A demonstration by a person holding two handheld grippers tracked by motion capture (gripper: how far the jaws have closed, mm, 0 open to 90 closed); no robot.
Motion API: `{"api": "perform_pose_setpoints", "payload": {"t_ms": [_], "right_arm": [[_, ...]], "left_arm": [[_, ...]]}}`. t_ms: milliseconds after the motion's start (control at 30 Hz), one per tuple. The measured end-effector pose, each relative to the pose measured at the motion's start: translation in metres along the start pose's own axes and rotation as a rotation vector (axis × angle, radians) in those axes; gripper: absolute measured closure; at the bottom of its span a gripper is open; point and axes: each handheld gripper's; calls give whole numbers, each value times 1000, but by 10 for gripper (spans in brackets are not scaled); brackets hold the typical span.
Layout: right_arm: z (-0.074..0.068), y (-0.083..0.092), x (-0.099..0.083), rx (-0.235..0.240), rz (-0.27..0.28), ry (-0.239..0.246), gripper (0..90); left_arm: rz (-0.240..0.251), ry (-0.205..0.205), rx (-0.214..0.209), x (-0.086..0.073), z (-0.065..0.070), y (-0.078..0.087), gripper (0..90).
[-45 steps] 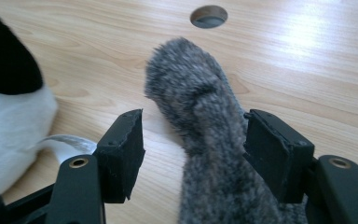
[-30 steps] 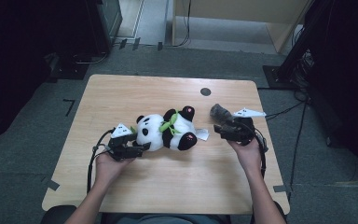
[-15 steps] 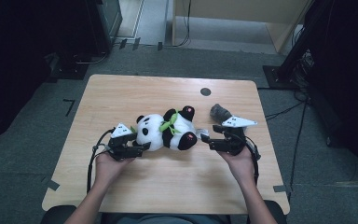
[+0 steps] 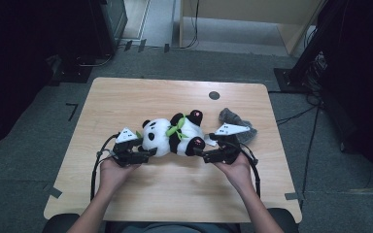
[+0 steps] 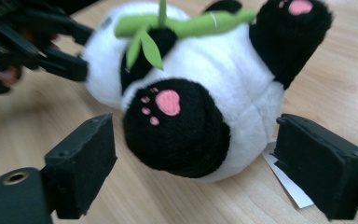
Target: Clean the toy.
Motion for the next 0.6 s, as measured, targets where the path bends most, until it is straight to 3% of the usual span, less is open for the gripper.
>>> {"api": "perform_pose_setpoints", "payload": {"t_ms": [67, 100, 167, 300, 433, 600], "right_arm": [[-1, -3, -1, 0, -11, 8, 81], [-2, -10, -2, -8, -27, 48, 61], [-1, -17, -2, -5, -40, 77, 61], [1, -33, -3, 9, -33, 97, 38], [4, -45, -3, 31, -23, 68, 42], [-2, -53, -5, -4, -37, 122, 20]], "left_arm": [[0, 1, 0, 0, 0, 0, 284], [0, 0, 0, 0, 0, 0, 281], [2, 0, 0, 0, 0, -1, 278], [3, 1, -1, 0, -1, -1, 277], [8, 10, -6, 1, -1, -2, 278], [13, 31, -6, 2, -1, -3, 278]]}}
Point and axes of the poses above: each handheld gripper's, and its own axes: y roughly backward along the jaws, x roughly out of its top, z roughly to its right, and after that the axes turned 1 degree about -x, right-handed
